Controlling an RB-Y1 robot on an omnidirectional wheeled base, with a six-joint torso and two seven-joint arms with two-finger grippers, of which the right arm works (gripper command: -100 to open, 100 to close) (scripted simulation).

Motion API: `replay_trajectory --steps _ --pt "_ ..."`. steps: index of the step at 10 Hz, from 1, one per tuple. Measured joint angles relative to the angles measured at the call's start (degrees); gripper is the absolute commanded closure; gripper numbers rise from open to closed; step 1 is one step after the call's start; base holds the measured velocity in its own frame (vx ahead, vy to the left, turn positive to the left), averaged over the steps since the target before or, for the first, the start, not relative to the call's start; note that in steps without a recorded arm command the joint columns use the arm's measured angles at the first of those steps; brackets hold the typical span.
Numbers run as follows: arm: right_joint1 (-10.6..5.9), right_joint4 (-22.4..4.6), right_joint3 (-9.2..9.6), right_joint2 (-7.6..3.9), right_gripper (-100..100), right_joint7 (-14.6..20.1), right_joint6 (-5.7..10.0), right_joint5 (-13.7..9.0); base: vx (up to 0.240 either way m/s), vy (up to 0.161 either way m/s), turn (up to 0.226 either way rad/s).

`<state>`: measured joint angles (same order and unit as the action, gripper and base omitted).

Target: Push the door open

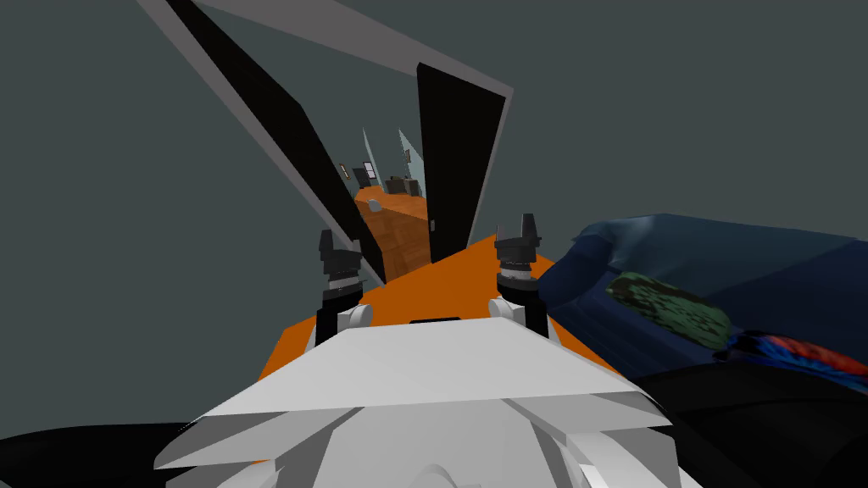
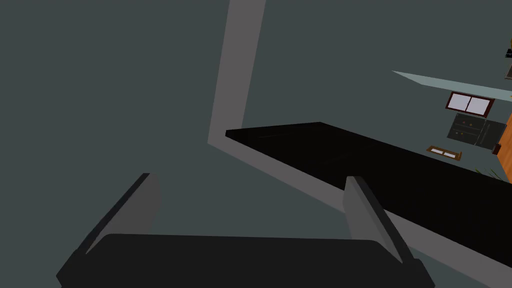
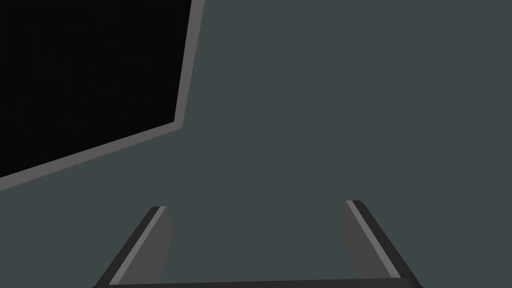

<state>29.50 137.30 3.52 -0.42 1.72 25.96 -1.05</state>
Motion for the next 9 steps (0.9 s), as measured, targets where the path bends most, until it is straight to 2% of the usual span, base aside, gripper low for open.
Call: replay_trajectory --steps 2,4,9 --pt "-0.71 -2.2 0.21 -0.42 -100 -0.1 0.44 0.1 0.136 -0.018 0.035" --pt "-2.21 -5.1 -0.01 -0.87 -100 -0.1 0.77 0.1 0.130 -0.020 0.045" --pt "-3.77 -10.7 0.33 -1.73 -100 -0.3 2.13 0.3 0.090 -0.018 0.036"
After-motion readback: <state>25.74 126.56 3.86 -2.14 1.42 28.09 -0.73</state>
